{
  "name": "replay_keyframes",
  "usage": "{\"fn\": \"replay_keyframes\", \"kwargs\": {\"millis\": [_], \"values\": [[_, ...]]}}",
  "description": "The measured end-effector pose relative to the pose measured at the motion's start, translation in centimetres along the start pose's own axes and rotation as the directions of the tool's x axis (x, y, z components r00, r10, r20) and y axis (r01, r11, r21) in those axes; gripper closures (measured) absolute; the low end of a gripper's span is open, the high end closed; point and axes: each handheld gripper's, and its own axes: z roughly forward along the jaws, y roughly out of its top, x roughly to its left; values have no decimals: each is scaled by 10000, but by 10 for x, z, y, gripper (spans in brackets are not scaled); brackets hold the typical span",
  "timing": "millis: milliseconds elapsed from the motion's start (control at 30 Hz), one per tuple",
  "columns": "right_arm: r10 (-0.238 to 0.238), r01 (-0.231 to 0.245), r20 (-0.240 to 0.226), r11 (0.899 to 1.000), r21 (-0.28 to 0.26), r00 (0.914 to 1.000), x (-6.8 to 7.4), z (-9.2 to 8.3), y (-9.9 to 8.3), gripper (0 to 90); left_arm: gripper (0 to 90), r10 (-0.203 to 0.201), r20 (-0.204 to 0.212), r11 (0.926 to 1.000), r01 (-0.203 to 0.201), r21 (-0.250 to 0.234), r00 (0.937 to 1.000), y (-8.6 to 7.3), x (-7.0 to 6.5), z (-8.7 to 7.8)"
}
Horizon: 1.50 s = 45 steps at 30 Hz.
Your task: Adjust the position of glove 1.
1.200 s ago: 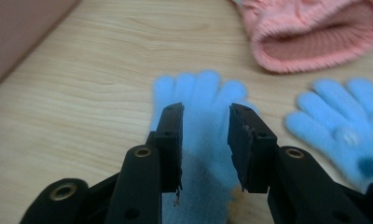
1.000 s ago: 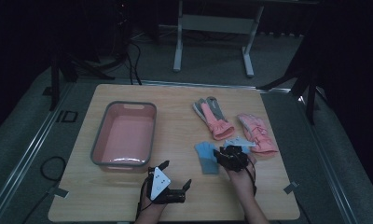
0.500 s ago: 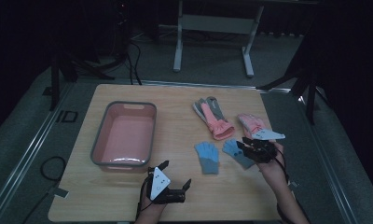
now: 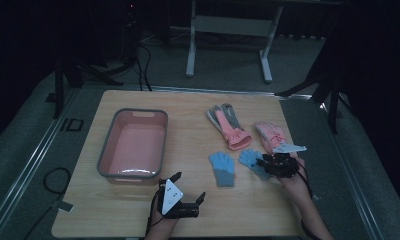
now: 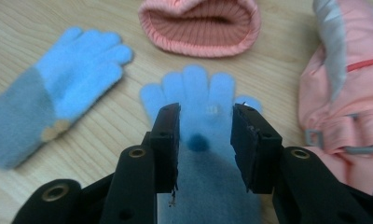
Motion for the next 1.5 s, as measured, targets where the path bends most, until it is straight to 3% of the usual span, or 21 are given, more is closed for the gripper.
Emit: {"fn": "replay_keyframes", "kwargs": {"millis": [300, 400, 467, 500, 567, 600, 633, 700, 767, 833, 867, 967, 1000, 1033, 1067, 1167, 1233, 1300, 1333, 1433, 1500], "values": [[48, -47, -19, 9987, 513, 10000, -1, 24, -12, 612, 3, 30, 24, 10000, -30, 7, 10000, 0, 0, 0], [-57, 60, -152, 9997, 240, 9999, -2, 25, -16, 743, 3, 38, 29, 10000, -38, 11, 10000, 0, 0, 0], [-57, 60, -152, 9997, 240, 9999, -2, 25, -16, 743, 3, 43, 27, 10000, -44, 17, 10000, 0, 0, 0], [8, -4, -262, 9999, 173, 9997, -1, 25, -17, 798, 3, 47, 20, 10000, -47, 26, 10000, 0, 0, 0], [1165, -1158, -584, 9932, 150, 9915, 7, 23, -18, 850, 3, 47, 2, 10000, -47, 55, 10000, 0, 0, 0], [964, -965, 115, 9952, 136, 9953, 23, 24, -16, 859, 3, 46, -3, 10000, -46, 41, 10000, 0, 0, 0], [964, -965, 115, 9952, 136, 9953, 23, 24, -16, 859, 3, 56, -4, 10000, -56, 28, 10000, 0, 0, 0], [1040, -1042, 892, 9946, -24, 9906, 36, 20, -11, 864, 3, 54, -20, 10000, -54, 15, 10000, 0, -1, 0], [1545, -1515, 1643, 9880, -307, 9742, 44, 14, -6, 867, 3, 68, -28, 10000, -68, -11, 10000, 0, -1, 0], [2150, -2046, 1873, 9761, -734, 9585, 48, 6, -2, 869, 3, 90, -26, 10000, -90, -21, 10000, 0, -1, 0], [2150, -2046, 1873, 9761, -734, 9585, 48, 6, -2, 869, 3, 90, -26, 10000, -90, -21, 10000, 0, -1, 0], [3070, -2887, 2332, 9511, -1098, 9227, 59, -6, 3, 869, 3, 58, 2, 10000, -58, 8, 10000, 0, 0, 0], [3358, -3168, 2593, 9417, -1133, 9055, 65, -9, 4, 869, 3, 47, 1, 10000, -47, 5, 10000, 0, 0, 0], [3358, -3168, 2593, 9417, -1133, 9055, 65, -9, 4, 869, 3, 47, 1, 10000, -47, 7, 10000, 0, 0, 0], [3427, -3207, 2905, 9393, -1218, 8934, 69, -9, 3, 869, 3, 49, -6, 10000, -49, 6, 10000, 0, 0, 0], [4349, -4093, 2869, 9004, -1473, 8535, 72, -7, -3, 869, 3, 73, -24, 10000, -73, -7, 10000, 0, -1, 0], [4622, -4362, 2945, 8868, -1530, 8364, 73, -4, -7, 869, 3, 106, -10, 9999, -106, -12, 9999, 0, -1, 0], [4757, -4492, 3010, 8796, -1567, 8265, 75, 0, -11, 868, 3, 113, -9, 9999, -113, -6, 9999, 0, -1, 0], [4917, -4640, 3060, 8707, -1629, 8153, 75, 1, -13, 868, 3, 102, -2, 9999, -102, -2, 9999, 0, -1, 0], [5200, -4909, 3037, 8541, -1719, 7983, 75, 7, -17, 867, 3, 89, 11, 10000, -89, -5, 10000, 0, -1, 0], [5113, -4864, 3129, 8590, -1598, 8004, 76, 12, -17, 867, 3, 92, 17, 10000, -92, -5, 10000, 0, -1, 0]]}}
